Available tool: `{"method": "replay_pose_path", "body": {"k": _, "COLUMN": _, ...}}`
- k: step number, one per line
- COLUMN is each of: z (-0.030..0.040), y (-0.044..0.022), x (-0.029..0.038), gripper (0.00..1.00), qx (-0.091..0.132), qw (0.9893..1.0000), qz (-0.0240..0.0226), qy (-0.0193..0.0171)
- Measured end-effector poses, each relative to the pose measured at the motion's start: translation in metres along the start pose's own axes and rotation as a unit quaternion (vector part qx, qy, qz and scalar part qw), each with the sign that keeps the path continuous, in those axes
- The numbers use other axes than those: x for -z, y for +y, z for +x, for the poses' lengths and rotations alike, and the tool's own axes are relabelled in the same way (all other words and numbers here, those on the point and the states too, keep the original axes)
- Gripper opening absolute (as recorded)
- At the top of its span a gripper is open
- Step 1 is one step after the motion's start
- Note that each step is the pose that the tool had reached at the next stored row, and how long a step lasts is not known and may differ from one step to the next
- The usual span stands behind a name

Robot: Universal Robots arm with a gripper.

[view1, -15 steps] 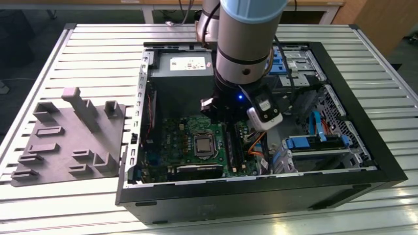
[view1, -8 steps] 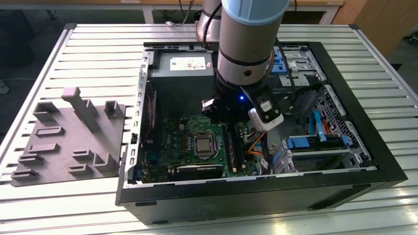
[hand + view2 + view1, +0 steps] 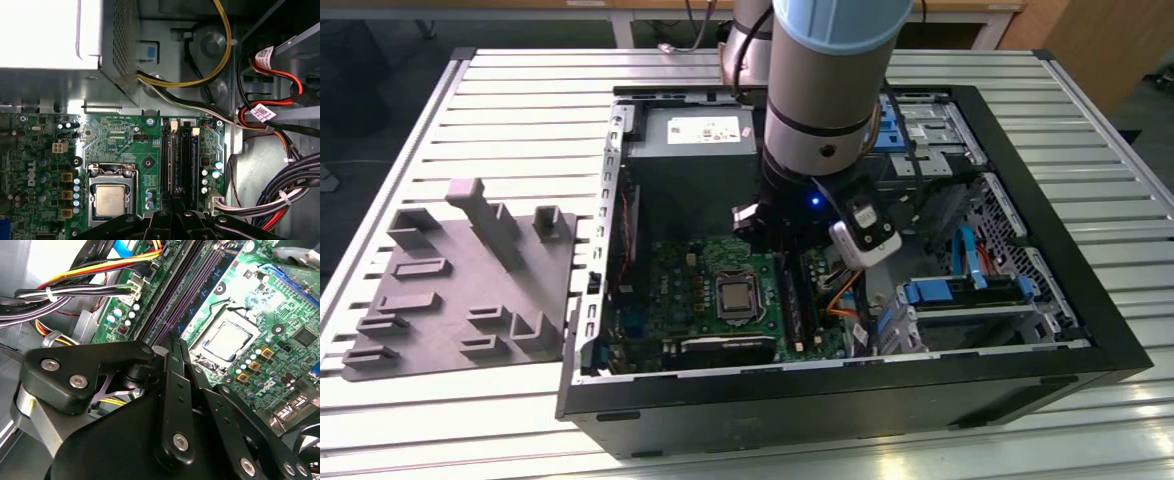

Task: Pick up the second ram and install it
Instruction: 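Insert the second ram into the second slot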

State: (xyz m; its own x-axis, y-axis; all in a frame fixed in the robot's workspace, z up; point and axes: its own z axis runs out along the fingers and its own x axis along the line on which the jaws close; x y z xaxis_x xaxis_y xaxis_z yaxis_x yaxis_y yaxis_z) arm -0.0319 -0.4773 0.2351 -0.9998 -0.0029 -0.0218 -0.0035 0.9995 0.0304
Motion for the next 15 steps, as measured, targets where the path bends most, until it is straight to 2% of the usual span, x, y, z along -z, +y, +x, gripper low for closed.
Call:
{"method": "replay_pose_path", "body": {"k": 10, "z": -0.0002, "y": -0.0001, "x": -0.0024, "gripper": 0.11, "qx": 0.000, "qw": 1.0000, "qz": -0.0002, "qy": 0.0001}}
{"method": "replay_pose_path", "body": {"k": 13, "z": -0.0002, "y": -0.0001, "x": -0.0028, "gripper": 0.11, "qx": 0.000, "qw": 1.0000, "qz": -0.0027, "qy": 0.0000}}
{"method": "replay_pose_path", "body": {"k": 15, "z": -0.0002, "y": -0.0001, "x": -0.0029, "gripper": 0.11, "qx": 0.000, "qw": 1.0000, "qz": -0.0027, "qy": 0.0001}}
